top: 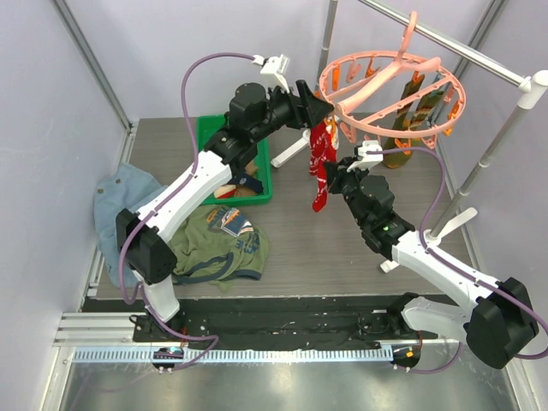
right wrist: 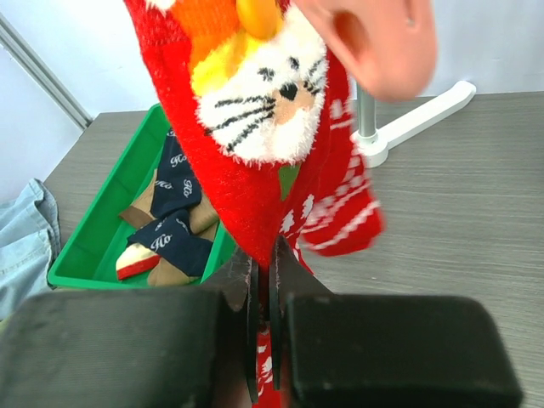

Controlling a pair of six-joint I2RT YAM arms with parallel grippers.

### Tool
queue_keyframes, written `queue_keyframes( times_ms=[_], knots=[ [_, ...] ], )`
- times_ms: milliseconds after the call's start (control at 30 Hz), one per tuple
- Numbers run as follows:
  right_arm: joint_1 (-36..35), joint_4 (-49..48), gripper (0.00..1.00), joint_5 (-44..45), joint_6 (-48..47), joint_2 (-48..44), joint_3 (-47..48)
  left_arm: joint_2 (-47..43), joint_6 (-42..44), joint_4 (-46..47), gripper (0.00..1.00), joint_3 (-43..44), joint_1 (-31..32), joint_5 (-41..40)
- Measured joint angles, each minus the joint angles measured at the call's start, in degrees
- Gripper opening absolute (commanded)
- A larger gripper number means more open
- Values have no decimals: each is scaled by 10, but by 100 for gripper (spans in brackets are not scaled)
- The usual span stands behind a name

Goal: Remove the socks clipped to the hanger

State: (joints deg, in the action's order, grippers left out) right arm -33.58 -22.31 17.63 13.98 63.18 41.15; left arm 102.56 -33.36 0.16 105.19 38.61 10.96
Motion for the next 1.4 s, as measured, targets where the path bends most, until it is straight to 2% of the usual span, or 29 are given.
queue_keyframes(
  times_ms=[267,567,800,1133,1300,1400],
  knots=[
    [0,2,1,-5,10,8,5,2,18,4,69,-6,2,-5],
    [0,11,1,-5,15,10,17,-6,60,17,68,-70,22,-20],
    [0,13,1,-5,15,10,20,-6,74,17,65,-65,23,-32],
    [-1,14,1,-9,15,10,27,4,96,11,61,-16,27,-60],
    [-1,14,1,-13,15,10,27,20,99,3,54,-3,29,-61],
    [-1,14,1,-14,15,10,27,26,100,2,42,-1,31,-64]
  ],
)
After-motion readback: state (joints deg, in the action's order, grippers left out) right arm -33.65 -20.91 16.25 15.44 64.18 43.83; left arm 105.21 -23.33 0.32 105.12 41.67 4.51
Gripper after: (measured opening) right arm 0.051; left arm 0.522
